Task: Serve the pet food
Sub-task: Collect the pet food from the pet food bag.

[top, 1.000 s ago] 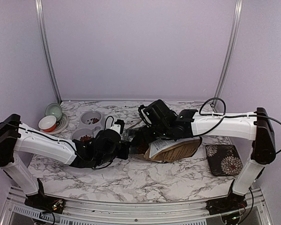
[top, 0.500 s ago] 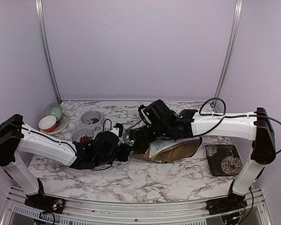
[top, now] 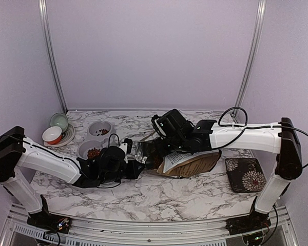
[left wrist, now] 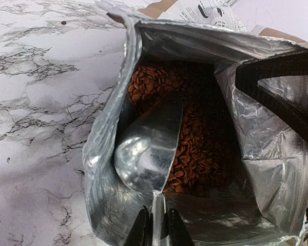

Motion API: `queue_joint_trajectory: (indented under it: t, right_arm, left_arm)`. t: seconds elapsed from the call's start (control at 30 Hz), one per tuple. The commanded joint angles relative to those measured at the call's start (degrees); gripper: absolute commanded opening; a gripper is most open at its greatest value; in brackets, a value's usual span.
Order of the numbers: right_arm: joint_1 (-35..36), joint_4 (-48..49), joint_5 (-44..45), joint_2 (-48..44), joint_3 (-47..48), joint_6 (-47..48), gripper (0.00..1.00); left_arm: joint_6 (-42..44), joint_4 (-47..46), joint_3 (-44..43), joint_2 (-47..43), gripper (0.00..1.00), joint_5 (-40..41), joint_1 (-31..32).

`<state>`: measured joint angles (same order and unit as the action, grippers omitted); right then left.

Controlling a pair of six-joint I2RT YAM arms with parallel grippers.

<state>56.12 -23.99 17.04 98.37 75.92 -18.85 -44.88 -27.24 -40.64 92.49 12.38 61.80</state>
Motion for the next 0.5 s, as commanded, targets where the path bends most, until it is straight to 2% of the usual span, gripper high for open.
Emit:
queue_joint_trajectory:
  t: [0.0, 0.47]
  right_arm:
    - [0.21, 1.44, 2.12, -2.38, 0.75, -0.51, 0.0]
    - [0.41, 1.05, 2.15, -2.22, 1.52, -0.31, 0.0]
  left_arm:
    - [-2.67, -2.1, 1.71, -1.39, 0.0, -5.58, -0.1]
    - [-6.98, -6.68, 2.5, -1.66, 0.0, -12.46, -0.26]
